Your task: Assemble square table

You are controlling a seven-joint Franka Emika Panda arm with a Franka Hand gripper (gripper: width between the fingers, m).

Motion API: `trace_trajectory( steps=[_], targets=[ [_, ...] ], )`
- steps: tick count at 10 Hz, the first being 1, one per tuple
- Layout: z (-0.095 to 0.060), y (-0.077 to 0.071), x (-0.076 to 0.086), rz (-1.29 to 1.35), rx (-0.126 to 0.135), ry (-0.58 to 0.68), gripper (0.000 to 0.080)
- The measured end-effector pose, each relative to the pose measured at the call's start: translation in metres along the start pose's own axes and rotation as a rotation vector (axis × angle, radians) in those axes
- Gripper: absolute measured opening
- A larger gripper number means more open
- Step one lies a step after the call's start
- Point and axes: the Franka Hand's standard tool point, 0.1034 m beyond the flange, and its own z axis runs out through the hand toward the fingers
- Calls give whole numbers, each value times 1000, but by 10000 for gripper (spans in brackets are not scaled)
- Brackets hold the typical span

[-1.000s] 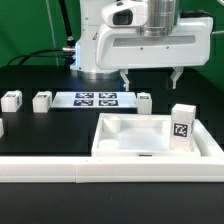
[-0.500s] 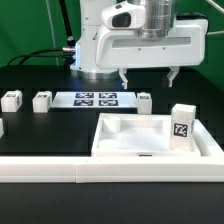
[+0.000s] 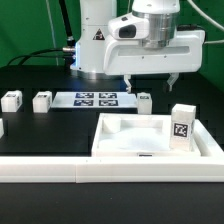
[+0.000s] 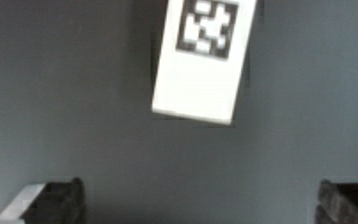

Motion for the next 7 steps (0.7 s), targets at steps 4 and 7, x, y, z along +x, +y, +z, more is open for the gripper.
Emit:
trace_trajectory(
  steps=[4, 7],
  targets=[
    [8, 2, -15, 1, -4, -16, 649],
    [10, 2, -16, 0, -5, -22, 649]
  ],
)
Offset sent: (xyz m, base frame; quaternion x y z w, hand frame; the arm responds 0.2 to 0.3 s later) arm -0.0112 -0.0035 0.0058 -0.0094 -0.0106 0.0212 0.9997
